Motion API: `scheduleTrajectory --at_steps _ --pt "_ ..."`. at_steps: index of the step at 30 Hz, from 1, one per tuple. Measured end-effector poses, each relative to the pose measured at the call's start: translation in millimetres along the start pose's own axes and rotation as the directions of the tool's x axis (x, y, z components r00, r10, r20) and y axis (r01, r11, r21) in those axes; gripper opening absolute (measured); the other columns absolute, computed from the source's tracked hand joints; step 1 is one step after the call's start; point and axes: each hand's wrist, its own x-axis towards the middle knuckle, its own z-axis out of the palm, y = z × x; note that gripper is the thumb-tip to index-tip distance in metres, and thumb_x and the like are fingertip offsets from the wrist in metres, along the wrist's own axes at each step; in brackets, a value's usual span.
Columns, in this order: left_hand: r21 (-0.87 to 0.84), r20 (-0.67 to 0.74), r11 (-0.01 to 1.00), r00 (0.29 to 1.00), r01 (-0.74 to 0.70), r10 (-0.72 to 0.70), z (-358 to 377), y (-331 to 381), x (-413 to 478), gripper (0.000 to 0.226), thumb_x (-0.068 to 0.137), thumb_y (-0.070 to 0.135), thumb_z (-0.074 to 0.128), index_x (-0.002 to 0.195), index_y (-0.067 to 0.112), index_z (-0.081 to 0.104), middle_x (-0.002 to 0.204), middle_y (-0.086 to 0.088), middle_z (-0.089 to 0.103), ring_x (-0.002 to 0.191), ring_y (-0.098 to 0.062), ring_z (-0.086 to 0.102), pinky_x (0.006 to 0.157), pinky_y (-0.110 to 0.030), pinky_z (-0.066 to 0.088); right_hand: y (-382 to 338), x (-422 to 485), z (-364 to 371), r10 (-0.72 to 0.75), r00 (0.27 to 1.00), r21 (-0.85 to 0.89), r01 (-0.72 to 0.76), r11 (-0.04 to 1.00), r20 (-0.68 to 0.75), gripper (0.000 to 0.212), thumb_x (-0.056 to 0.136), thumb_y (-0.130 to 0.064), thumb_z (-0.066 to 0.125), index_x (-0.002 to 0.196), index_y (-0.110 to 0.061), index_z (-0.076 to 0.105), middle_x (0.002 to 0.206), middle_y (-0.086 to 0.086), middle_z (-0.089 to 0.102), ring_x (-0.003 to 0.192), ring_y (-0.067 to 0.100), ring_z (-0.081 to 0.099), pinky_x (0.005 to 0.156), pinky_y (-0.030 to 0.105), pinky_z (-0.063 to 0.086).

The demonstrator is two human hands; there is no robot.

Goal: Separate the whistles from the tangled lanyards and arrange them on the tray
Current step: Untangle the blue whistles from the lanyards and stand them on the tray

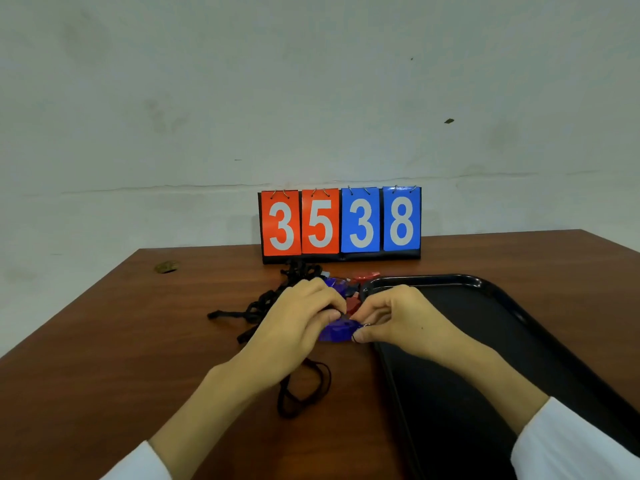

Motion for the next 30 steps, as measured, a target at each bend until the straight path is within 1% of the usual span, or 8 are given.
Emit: scheduleTrajectory --at_steps 4,6,8,12,15,20,25,30 --pt "-0.145 -0.009 0.977 0.987 0.155 -0.158 -4 -4 -1 0.025 0.091 0.001 0.048 0.091 0.024 0.058 0.092 0.013 0.057 0.09 -0.001 0.055 0.078 -0.014 0.045 -5 -3 -2 -0.048 0.997 0.203 0.034 0.979 0.063 0.015 0.074 -0.014 0.075 0.085 -0.022 0.069 0.084 0.0 0.073 0.079 0.007 0.069 0.072 0.019 0.055" --pt "-0.254 0.035 0.935 0.969 0.247 -0.246 -4 -1 0 0.028 0.094 0.0 0.043 0.087 0.025 0.054 0.084 0.009 0.056 0.073 -0.002 0.057 0.064 -0.016 0.047 -8 -5 -3 -0.071 0.995 0.302 0.046 0.952 0.072 0.013 0.076 -0.01 0.072 0.085 -0.02 0.07 0.083 0.003 0.074 0.079 0.011 0.07 0.072 0.018 0.054" --pt "-0.39 0.103 0.866 0.949 0.314 -0.298 -3 5 1 0.022 0.096 0.003 0.04 0.09 0.021 0.052 0.074 0.006 0.052 0.051 -0.003 0.05 0.047 -0.015 0.041 -11 -6 -4 -0.078 0.993 0.396 0.039 0.918 0.084 0.012 0.077 -0.008 0.07 0.085 -0.017 0.07 0.082 0.005 0.074 0.081 0.015 0.071 0.073 0.018 0.053" --pt "-0.507 0.104 0.811 0.955 0.292 -0.279 -4 12 2 0.017 0.096 0.001 0.041 0.095 0.01 0.055 0.062 0.015 0.055 0.045 0.006 0.047 0.044 -0.005 0.033 -16 -9 -3 -0.084 0.989 0.596 -0.003 0.803 0.119 0.011 0.078 -0.006 0.066 0.087 -0.013 0.07 0.083 0.009 0.074 0.08 0.018 0.071 0.071 0.021 0.055" --pt "-0.615 0.099 0.718 0.936 0.326 -0.339 0 18 2 0.023 0.098 0.012 0.039 0.085 0.018 0.056 0.06 0.005 0.051 0.038 0.0 0.038 0.04 -0.008 0.028 -18 -10 -5 -0.064 0.997 0.67 0.024 0.742 0.036 0.018 0.074 -0.012 0.067 0.091 -0.009 0.069 0.084 0.011 0.074 0.078 0.019 0.071 0.069 0.022 0.055" --pt "-0.679 0.216 0.61 0.905 0.408 -0.365 6 26 1 0.018 0.099 0.025 0.039 0.103 0.021 0.055 0.055 -0.001 0.049 0.034 -0.004 0.029 0.034 -0.015 0.023 -16 -9 -4 0.014 0.99 0.689 0.087 0.72 -0.14 0.014 0.077 -0.006 0.065 0.09 -0.01 0.068 0.078 0.007 0.074 0.073 0.016 0.071 0.066 0.019 0.054" --pt "-0.606 0.218 0.658 0.889 0.447 -0.404 11 31 1 0.027 0.1 0.027 0.037 0.096 0.008 0.056 0.048 0.001 0.045 0.031 -0.004 0.028 0.033 -0.015 0.024 -13 -7 -4 0.105 0.92 0.559 0.136 0.818 -0.377 0.014 0.077 -0.008 0.069 0.088 -0.017 0.068 0.076 0.0 0.073 0.068 0.01 0.07 0.062 0.014 0.053" --pt "-0.488 0.223 0.727 0.874 0.483 -0.432 15 31 0 0.016 0.1 0.025 0.037 0.095 0.013 0.047 0.047 0.002 0.048 0.03 -0.003 0.035 0.039 -0.009 0.03 -6 -6 5 0.125 0.804 0.355 0.112 0.928 -0.581 0.015 0.076 -0.018 0.072 0.089 -0.024 0.068 0.079 -0.011 0.07 0.074 -0.001 0.066 0.066 0.013 0.052"
